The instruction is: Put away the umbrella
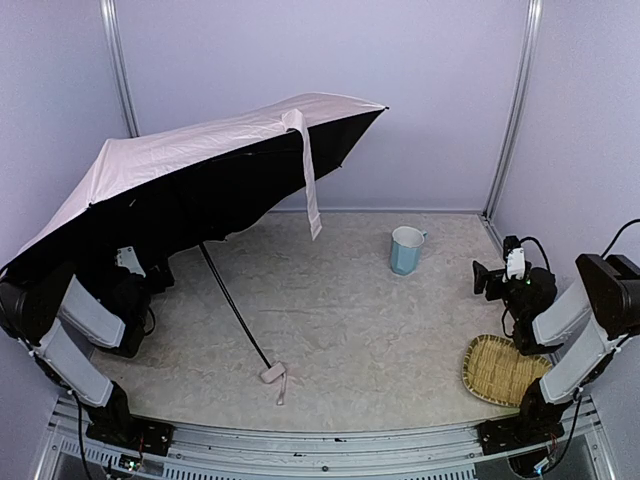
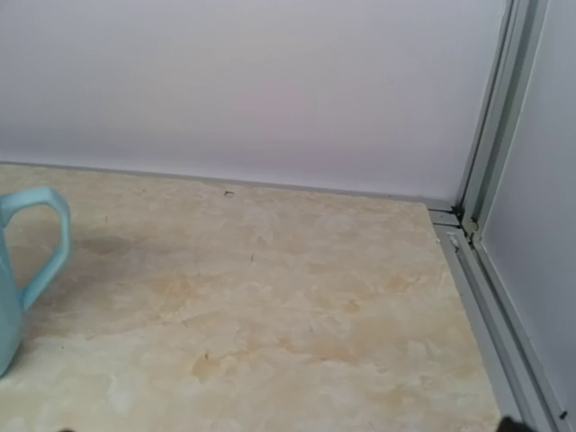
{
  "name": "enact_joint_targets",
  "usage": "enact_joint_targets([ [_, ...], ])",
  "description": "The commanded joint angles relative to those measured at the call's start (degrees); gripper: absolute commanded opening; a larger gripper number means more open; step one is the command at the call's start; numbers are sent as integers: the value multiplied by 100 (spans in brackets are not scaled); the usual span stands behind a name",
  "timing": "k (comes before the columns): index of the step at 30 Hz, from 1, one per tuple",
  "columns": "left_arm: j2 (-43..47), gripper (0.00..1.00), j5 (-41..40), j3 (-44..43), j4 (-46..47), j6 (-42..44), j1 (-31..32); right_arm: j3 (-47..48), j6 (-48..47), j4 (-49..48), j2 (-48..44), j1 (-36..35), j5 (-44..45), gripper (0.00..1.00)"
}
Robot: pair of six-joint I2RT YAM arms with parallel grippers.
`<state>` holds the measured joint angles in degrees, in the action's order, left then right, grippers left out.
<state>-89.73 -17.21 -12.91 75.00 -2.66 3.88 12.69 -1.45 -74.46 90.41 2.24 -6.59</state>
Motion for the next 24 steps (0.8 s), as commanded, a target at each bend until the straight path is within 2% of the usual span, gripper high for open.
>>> enact_joint_targets([
  [1, 43, 99, 25, -29, 119, -11, -33, 82, -25, -100, 15, -57, 27, 100],
  [9, 37, 99, 32, -40, 109, -20, -37, 80, -21, -105, 14, -58, -1, 100],
  [12, 52, 99, 266, -72, 12, -68, -151, 8, -110, -132, -227, -61, -218, 100],
  [13, 50, 99, 270, -67, 18, -67, -156, 40, -146, 146, -524, -64, -277, 100],
  [15, 52, 99, 359, -76, 8, -37, -151, 339, 50, 1390, -1275, -66, -120, 100],
  [17, 109, 99, 1146, -134, -155, 308, -131, 828, 625, 2721, -1848, -66, -177, 100],
  [18, 211, 99, 909, -49, -47, 358, -61, 996, 793, 3263, -2026, -88, -482, 100],
  [20, 538, 99, 4, 150, 105, 572, 404, 1190, 1017, 3735, -2333, -232, -953, 100],
  [23, 1422, 98, -1214, 136, -616, 992, 1481, 1329, 1171, 4347, -2784, -519, -1153, 100],
  [24, 1722, 95, -1342, 128, -922, 921, 1789, 1385, 1257, 4550, -2912, -584, -1231, 99],
])
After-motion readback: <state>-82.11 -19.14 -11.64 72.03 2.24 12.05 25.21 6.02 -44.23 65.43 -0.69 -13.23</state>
